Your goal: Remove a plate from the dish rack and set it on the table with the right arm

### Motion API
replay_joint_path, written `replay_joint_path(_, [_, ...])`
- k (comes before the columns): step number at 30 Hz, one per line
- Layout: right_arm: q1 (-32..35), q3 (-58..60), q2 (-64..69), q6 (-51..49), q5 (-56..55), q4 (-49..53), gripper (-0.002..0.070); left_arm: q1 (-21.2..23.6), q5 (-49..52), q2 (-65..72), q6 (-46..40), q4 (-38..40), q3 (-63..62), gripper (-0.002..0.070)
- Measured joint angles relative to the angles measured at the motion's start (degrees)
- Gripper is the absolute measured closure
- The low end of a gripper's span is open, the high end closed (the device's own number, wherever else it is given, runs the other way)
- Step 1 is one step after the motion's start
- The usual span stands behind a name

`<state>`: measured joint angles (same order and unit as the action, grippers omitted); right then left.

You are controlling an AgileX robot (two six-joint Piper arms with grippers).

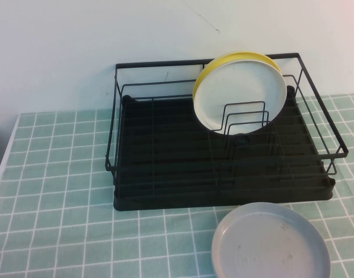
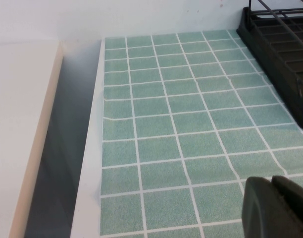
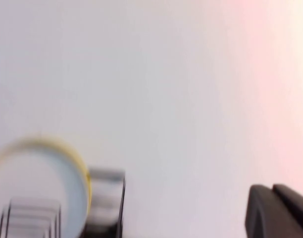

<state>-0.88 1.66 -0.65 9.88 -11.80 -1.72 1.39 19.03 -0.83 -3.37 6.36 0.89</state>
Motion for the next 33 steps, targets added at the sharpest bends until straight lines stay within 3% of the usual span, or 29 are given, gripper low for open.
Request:
replay_joint_path(8, [0.0, 0.0, 0.0, -0.4, -21.6, 0.0, 0.0679, 0.0, 0.0, 0.0, 0.1, 0.0, 0.0, 0.0678])
replay_joint_path(13, [0.0, 0.0, 0.0, -0.3, -25.5, -0.6, 0.0679, 0.0, 0.0, 0.0, 0.1, 0.0, 0.0, 0.0678])
replay_joint_path(19, [0.0, -10.6, 0.1, -0.3, -1.7, -1.1, 0.0679, 0.0, 0.0, 0.0, 0.1, 0.0, 0.0, 0.0678])
replay_joint_path(23, [0.0, -20.7, 6.6, -0.3, 6.7, -1.1, 0.0679, 0.0, 0.0, 0.0, 0.1, 0.0, 0.0, 0.0678])
replay_joint_path(33, [0.0, -48.2, 41.5, 5.2, 26.0, -1.1, 0.0679, 0.0, 0.0, 0.0, 0.1, 0.0, 0.0, 0.0678])
